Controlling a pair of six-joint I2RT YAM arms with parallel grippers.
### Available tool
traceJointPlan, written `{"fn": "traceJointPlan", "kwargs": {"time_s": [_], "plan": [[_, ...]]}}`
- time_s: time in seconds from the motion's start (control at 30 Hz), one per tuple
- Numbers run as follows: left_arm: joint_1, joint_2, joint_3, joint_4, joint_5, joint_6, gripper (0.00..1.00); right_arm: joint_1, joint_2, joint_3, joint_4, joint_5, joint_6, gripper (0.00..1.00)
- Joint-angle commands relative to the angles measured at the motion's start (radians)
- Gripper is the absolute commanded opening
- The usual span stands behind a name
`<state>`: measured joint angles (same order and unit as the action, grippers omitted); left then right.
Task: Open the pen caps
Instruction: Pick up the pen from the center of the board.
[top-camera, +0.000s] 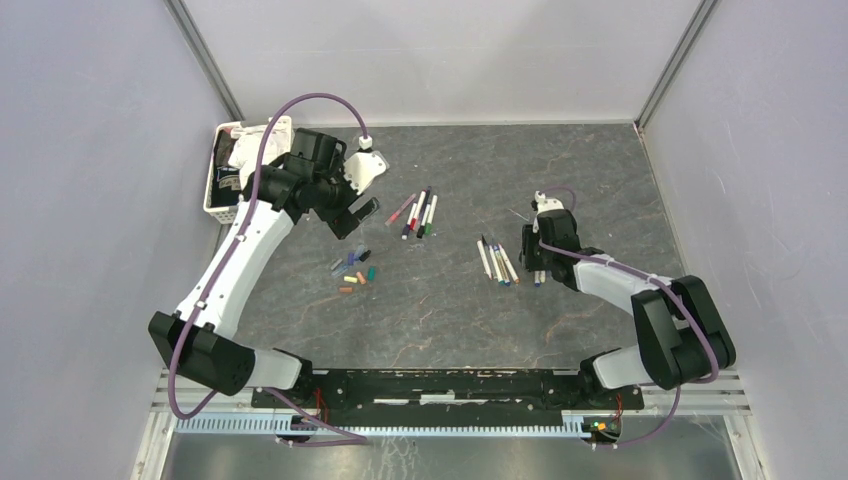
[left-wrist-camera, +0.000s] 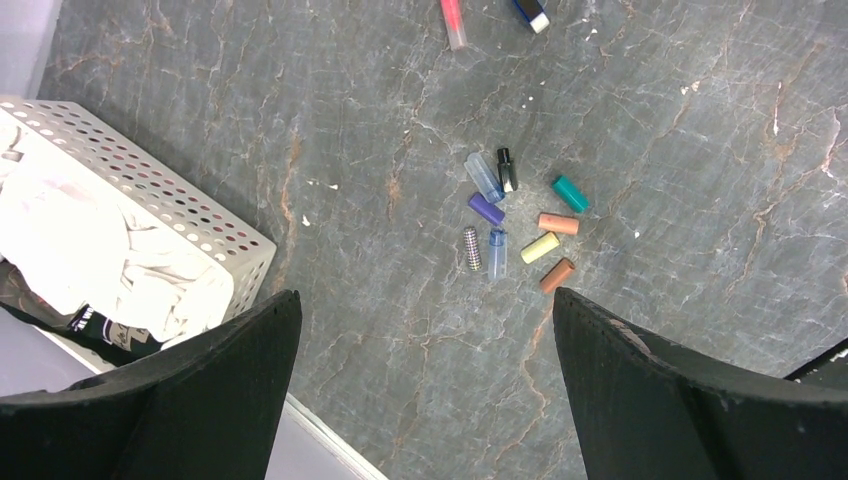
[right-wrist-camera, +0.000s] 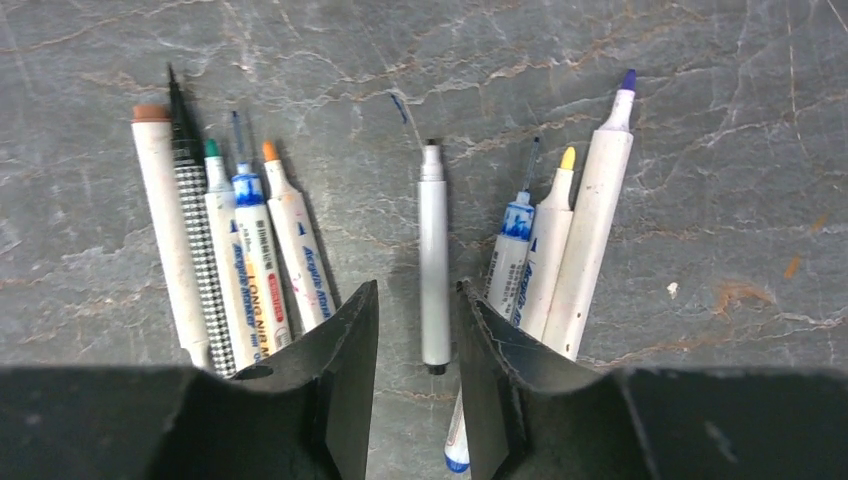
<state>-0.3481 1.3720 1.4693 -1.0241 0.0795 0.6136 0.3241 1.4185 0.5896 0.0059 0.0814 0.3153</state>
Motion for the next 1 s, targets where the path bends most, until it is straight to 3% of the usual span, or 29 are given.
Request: {"fn": "traceJointPlan", "kwargs": {"time_s": [0.0, 0.27, 0.53, 0.7, 0.83, 0.97], "plan": [[0.002, -0.024, 0.043, -0.011, -0.003, -0.027, 1.0, -0.002, -0.053, 0.055, -0.035, -0.05, -0.034, 0.4], [0.029, -0.053, 0.045, 0.021, -0.006, -0.063, 1.0, 0.036, -0.014, 0.221, -0.024, -0.079, 0.023, 0.44], [0.119, -0.069, 0.02, 0.045, -0.008, -0.11, 1.0, 0.256, 0.37, 0.681, -0.128, 0.003, 0.039, 0.44], [0.123, -0.097, -0.025, 0.025, 0.036, -0.105, 1.0, 0.324, 0.597, 0.94, -0.187, 0.057, 0.064, 0.43], [0.123, -0.108, -0.041, 0.01, 0.066, -0.109, 1.0, 0.348, 0.73, 1.095, -0.236, 0.04, 0.08, 0.42], [0.123, -0.108, -0.047, 0.004, 0.085, -0.112, 1.0, 0.351, 0.793, 1.145, -0.261, 0.047, 0.087, 0.42]]}}
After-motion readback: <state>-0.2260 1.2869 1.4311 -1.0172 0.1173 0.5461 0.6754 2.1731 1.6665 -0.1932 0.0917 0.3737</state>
